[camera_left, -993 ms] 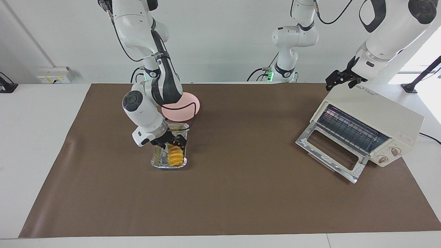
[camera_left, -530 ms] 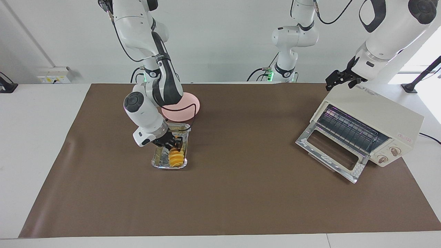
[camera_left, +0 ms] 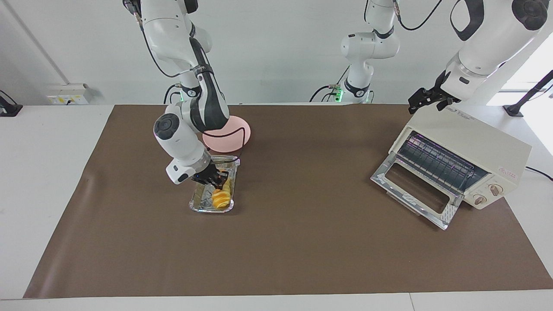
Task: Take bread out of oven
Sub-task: 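Lift the bread rolls and carry them onto the pink plate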
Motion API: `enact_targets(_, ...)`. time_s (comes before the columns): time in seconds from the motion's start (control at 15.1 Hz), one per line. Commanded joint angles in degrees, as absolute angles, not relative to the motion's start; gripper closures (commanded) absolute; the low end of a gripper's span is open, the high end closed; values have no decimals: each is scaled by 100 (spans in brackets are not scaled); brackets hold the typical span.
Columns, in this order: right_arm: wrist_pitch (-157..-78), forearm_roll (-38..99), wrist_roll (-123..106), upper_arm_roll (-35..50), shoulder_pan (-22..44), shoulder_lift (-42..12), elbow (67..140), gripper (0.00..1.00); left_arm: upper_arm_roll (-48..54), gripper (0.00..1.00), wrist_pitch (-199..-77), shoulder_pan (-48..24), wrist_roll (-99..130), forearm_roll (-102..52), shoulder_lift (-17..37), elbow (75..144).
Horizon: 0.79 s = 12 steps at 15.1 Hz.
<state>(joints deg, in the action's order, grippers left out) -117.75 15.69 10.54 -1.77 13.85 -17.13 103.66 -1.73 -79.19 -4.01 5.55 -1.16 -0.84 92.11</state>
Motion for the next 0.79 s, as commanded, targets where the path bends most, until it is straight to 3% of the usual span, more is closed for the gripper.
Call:
enact_targets(0.0,-10760,1214,1107,-158,1310,-1268,10002,100,-132,0,-8024,-352,562,-53,-246,9404)
enact_targets(0.13,-10067,1116,1230,-149,1318,-723,10325,100,-132,0,-8024,-352,562,-53,-246,9404)
enact_targets(0.33,-9721,1099,1817,-106,1397,234,11229,100,-132,0,-8024,-352,562,-53,-246,9404)
enact_targets(0.53,-9817,1099,1960,-97,1652,1193,12485,100,-132,0,-8033,-352,562,-53,-246,9404)
enact_targets(0.73,-10403,1107,2388,-88,1994,1590,13392,100,-132,0,-8024,-352,562,-53,-246,9404)
